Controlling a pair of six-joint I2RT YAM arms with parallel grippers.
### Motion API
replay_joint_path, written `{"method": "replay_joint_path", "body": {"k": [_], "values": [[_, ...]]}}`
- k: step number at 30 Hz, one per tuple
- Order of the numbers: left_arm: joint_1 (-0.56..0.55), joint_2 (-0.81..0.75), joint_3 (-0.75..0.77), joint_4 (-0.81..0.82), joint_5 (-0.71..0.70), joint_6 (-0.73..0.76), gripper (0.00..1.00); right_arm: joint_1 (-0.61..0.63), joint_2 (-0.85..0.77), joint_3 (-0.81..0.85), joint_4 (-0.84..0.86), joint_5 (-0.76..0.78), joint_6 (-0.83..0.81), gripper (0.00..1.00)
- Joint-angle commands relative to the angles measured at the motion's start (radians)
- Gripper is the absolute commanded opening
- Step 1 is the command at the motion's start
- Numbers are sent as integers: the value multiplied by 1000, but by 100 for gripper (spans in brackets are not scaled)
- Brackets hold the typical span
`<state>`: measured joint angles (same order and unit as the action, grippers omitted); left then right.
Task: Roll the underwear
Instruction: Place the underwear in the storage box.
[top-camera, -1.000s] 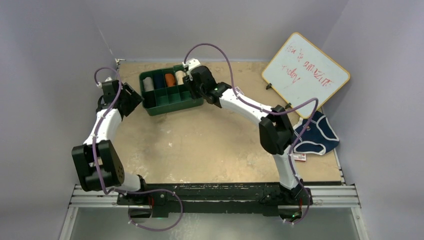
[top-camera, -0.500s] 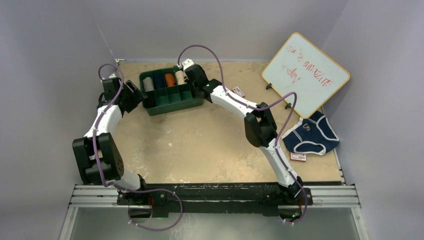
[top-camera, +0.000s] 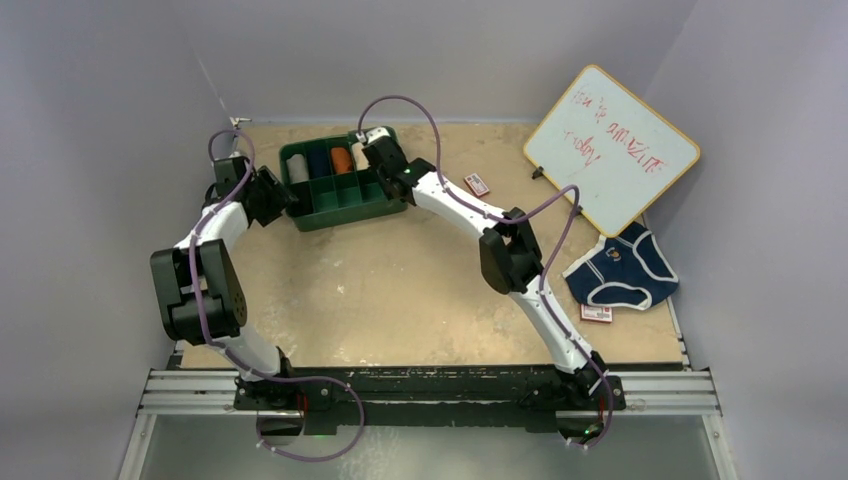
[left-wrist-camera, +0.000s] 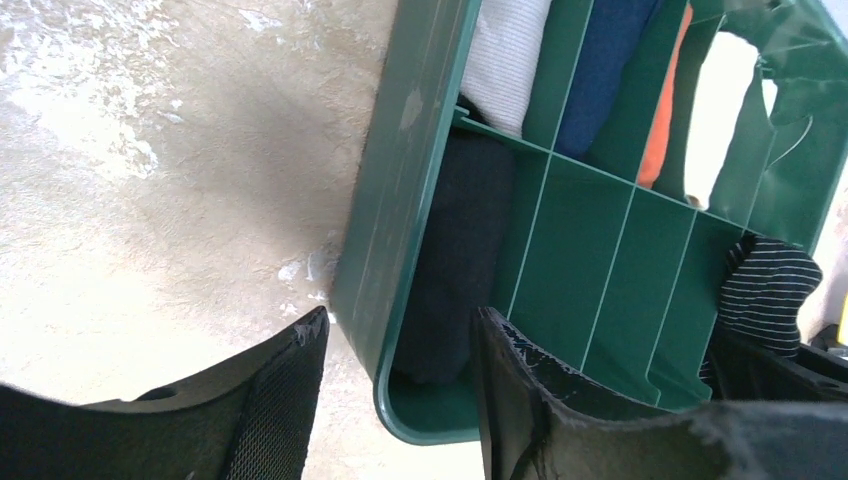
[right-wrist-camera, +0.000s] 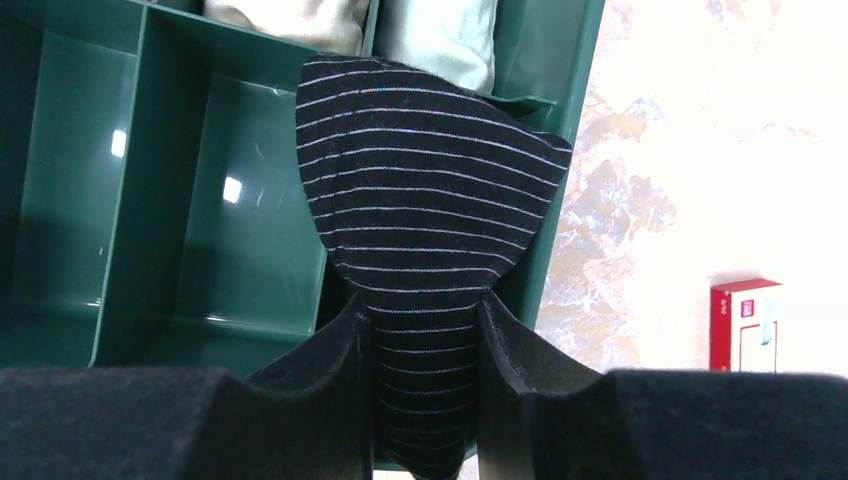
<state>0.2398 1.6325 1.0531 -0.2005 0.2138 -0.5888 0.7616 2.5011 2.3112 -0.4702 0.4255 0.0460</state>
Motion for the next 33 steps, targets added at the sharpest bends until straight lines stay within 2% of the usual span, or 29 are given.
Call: {"method": "replay_joint_path", "body": {"k": [1, 7, 10, 16, 20, 26, 33], "values": [[3, 18, 36, 51, 42, 39, 51, -12, 33, 103, -185, 0, 121, 4], [3, 50, 36, 58, 91, 47, 39, -34, 36, 126, -259, -43, 261, 4], [1, 70, 31, 55, 108, 46, 31, -48, 40, 141, -300, -82, 295, 8], [-14, 87, 27, 65, 141, 44, 16, -62, 65, 168, -365, -176, 269, 28], [-35, 76, 15, 61, 129, 48, 9, -63, 21, 127, -347, -192, 256, 41], [-50, 62, 10, 45, 107, 55, 6, -63, -43, 148, -337, -172, 221, 60], [-51, 57, 12, 37, 100, 60, 4, -63, -103, 139, -313, -149, 198, 72]]}}
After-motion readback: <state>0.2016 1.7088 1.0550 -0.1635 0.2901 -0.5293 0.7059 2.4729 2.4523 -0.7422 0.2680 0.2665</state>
